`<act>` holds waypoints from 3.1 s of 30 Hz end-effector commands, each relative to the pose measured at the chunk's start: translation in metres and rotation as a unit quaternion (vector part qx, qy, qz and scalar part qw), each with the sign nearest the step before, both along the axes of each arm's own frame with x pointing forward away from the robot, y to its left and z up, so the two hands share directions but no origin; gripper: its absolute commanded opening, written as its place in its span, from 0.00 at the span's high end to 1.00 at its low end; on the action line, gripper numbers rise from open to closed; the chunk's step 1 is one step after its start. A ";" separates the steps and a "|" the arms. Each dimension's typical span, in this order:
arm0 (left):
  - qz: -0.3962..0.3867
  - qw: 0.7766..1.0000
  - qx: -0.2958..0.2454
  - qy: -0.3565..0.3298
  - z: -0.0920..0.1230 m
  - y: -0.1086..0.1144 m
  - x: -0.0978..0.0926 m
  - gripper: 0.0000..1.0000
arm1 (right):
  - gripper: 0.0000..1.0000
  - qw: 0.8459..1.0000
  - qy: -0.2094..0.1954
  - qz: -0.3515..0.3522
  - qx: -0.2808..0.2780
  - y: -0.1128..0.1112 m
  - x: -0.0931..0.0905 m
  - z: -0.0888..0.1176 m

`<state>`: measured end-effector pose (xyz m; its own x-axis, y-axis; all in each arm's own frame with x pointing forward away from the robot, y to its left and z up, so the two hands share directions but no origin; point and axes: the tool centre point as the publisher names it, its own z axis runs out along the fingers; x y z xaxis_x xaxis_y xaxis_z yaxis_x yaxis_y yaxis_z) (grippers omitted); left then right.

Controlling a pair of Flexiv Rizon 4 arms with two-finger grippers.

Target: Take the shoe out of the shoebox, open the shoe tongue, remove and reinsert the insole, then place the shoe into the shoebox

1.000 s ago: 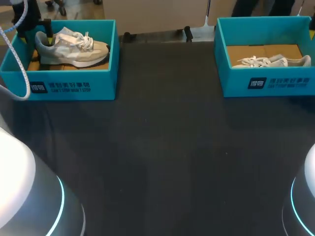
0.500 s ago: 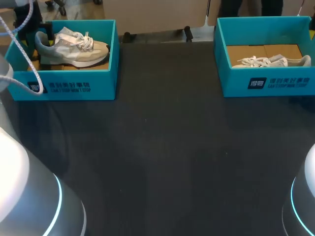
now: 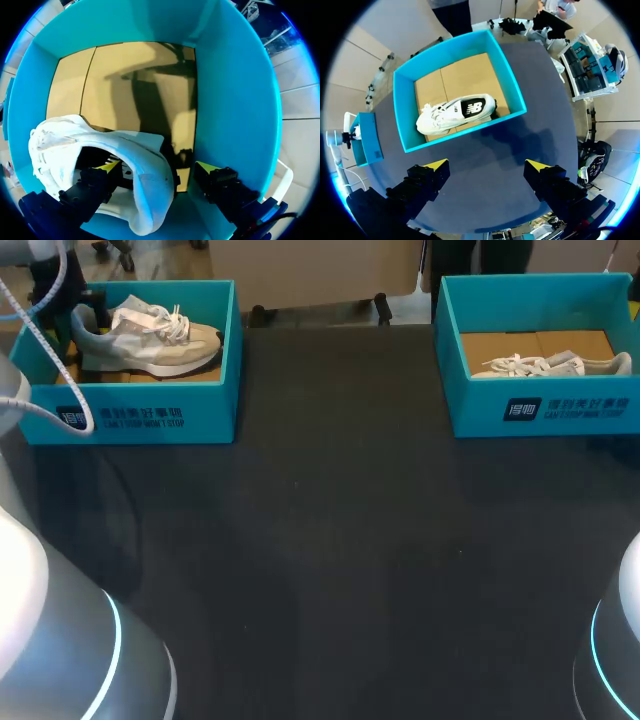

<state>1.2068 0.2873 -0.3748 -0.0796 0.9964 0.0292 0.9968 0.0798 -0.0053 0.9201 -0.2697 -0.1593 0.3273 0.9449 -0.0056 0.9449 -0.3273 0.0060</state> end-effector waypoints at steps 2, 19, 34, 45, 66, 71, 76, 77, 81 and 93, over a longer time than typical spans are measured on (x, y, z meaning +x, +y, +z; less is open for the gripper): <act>0.005 0.999 -0.006 0.033 -0.008 0.009 0.015 0.04 | 0.00 1.000 0.000 0.000 0.000 0.000 0.000 0.000; 0.004 0.999 -0.002 0.044 -0.014 0.011 0.012 1.00 | 0.00 1.000 0.000 0.000 0.000 0.000 0.000 0.000; -0.008 0.999 -0.007 0.048 0.009 0.018 0.008 1.00 | 0.00 1.000 0.000 0.000 0.000 0.000 0.000 0.000; 0.023 0.998 -0.020 0.058 0.057 0.017 0.000 1.00 | 0.00 1.000 0.000 0.000 0.000 0.000 0.000 0.000; 0.035 0.998 0.017 -0.056 0.179 0.030 -0.078 1.00 | 0.00 1.000 0.000 0.000 0.000 0.000 0.000 0.000; 0.026 0.998 0.002 -0.055 0.189 0.031 -0.092 1.00 | 0.00 1.000 0.000 0.000 0.000 0.000 0.000 0.000; 0.026 0.998 0.002 -0.055 0.189 0.031 -0.092 1.00 | 0.00 1.000 0.000 0.000 0.000 0.000 0.000 0.000; 0.026 0.998 0.002 -0.055 0.189 0.031 -0.092 1.00 | 0.00 1.000 0.000 0.000 0.000 0.000 0.000 0.000; 0.026 0.998 0.002 -0.055 0.189 0.031 -0.092 1.00 | 0.00 1.000 0.000 0.000 0.000 0.000 0.000 0.000; 0.045 0.986 0.065 -0.146 0.220 -0.034 -0.204 1.00 | 0.00 1.000 0.000 0.000 0.000 0.000 0.000 0.000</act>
